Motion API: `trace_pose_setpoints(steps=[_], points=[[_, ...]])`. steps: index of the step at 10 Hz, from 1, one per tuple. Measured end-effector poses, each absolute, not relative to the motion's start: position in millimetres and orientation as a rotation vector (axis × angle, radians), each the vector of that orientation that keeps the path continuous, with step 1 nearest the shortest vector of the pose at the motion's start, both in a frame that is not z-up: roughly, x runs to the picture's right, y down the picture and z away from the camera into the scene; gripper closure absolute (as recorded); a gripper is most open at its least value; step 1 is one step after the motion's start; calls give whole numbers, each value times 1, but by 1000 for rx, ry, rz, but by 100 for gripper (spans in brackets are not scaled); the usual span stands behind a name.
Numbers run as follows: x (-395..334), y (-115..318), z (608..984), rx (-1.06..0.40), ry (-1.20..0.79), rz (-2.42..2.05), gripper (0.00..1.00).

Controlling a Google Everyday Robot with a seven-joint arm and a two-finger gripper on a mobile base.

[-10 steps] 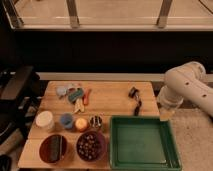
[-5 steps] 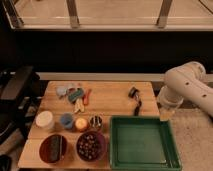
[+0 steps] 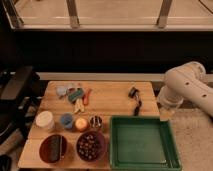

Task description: Place apple in plastic cup

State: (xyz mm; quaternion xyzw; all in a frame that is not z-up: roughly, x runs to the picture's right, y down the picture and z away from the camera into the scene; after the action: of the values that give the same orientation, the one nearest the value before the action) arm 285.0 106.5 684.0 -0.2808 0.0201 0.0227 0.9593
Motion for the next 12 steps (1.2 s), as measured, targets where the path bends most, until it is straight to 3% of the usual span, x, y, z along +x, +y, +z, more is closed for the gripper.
trace_pose_setpoints(steps=[8, 12], points=[[285, 105, 683, -575, 28, 47, 35], [237, 95, 679, -614, -170, 38, 35]])
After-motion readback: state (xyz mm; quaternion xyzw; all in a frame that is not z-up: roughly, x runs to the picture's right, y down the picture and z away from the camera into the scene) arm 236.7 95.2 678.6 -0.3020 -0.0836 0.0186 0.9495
